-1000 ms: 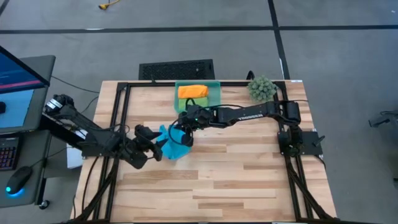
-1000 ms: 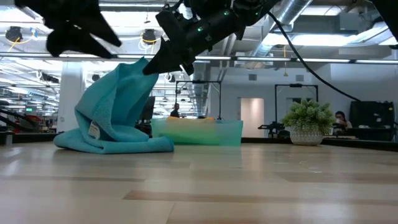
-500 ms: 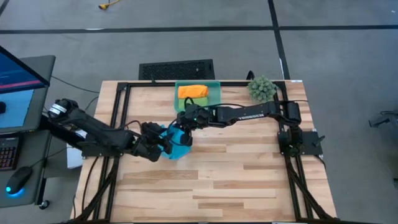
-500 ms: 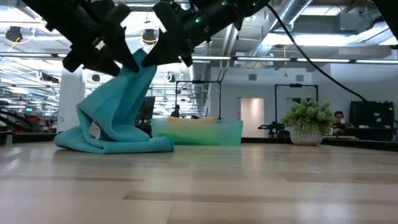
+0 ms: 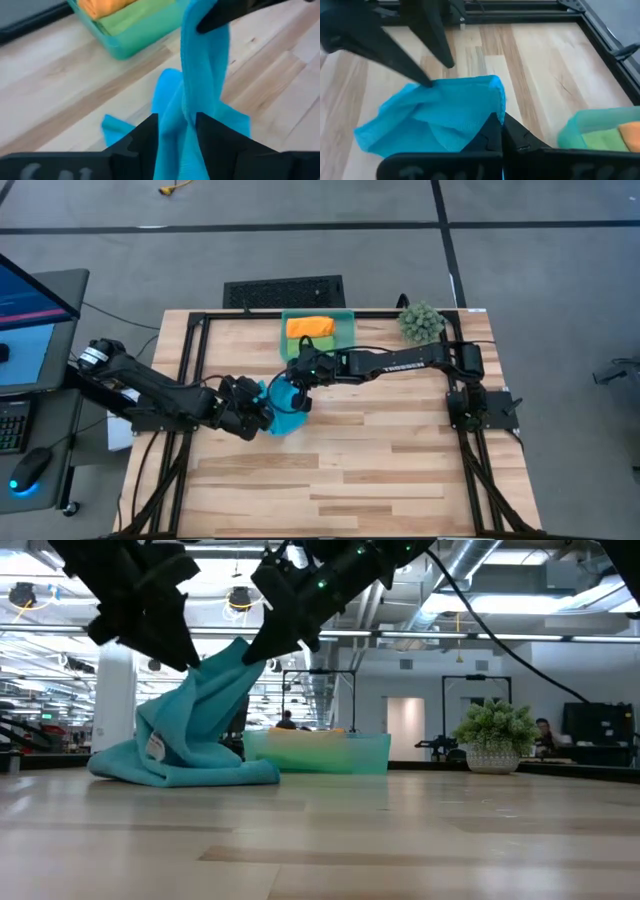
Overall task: Roll microfiber towels into tight, uniform cylinder then place into a basket
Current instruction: Roll the blue microfiber cloth
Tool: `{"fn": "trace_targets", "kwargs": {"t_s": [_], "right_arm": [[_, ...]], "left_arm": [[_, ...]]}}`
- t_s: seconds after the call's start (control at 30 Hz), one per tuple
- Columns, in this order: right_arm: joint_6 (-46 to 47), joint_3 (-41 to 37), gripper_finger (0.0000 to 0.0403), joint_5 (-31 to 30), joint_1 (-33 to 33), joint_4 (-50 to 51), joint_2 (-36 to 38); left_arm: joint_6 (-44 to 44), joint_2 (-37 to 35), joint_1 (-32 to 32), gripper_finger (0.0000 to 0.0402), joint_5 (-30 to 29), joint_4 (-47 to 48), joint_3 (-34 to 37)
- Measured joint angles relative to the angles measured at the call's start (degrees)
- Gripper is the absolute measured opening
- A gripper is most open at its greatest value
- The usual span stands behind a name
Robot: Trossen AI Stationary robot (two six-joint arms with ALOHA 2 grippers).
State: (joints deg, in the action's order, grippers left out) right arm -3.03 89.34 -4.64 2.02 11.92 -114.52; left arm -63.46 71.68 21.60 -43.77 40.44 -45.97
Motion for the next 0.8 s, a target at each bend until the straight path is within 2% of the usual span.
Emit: {"fn": "trace_targets", "kwargs": {"t_s": [0.1, 0.33, 0.5, 0.63, 0.8], "right_arm": [[0.00, 0.00, 0.0007, 0.02, -0.02, 0.29, 0.72], [-0.46, 0.07, 0.0003, 0.00, -0.05, -0.89, 2.94], [-0.09, 0.11, 0.0006, -0.39, -0.15, 0.59, 3.77], [-1.53, 0.06, 0.0003, -6.33, -1.00, 4.17, 4.07], [-2.02, 0.00, 0.0004, -13.45, -2.56, 10.76, 9.22]], "left_arm": [[0.00, -0.02, 0.00, 0.0107, -0.02, 3.26, -1.31], [2.04, 0.48, 0.01, 0.0078, -1.02, 2.96, -1.45], [6.49, 0.15, 0.01, 0.0037, -3.47, 1.48, -1.45], [10.21, -1.51, 0.01, 0.0004, -3.47, 2.90, -1.47], [11.22, -5.53, 0.65, 0.0008, -4.07, 10.57, -4.67]]}}
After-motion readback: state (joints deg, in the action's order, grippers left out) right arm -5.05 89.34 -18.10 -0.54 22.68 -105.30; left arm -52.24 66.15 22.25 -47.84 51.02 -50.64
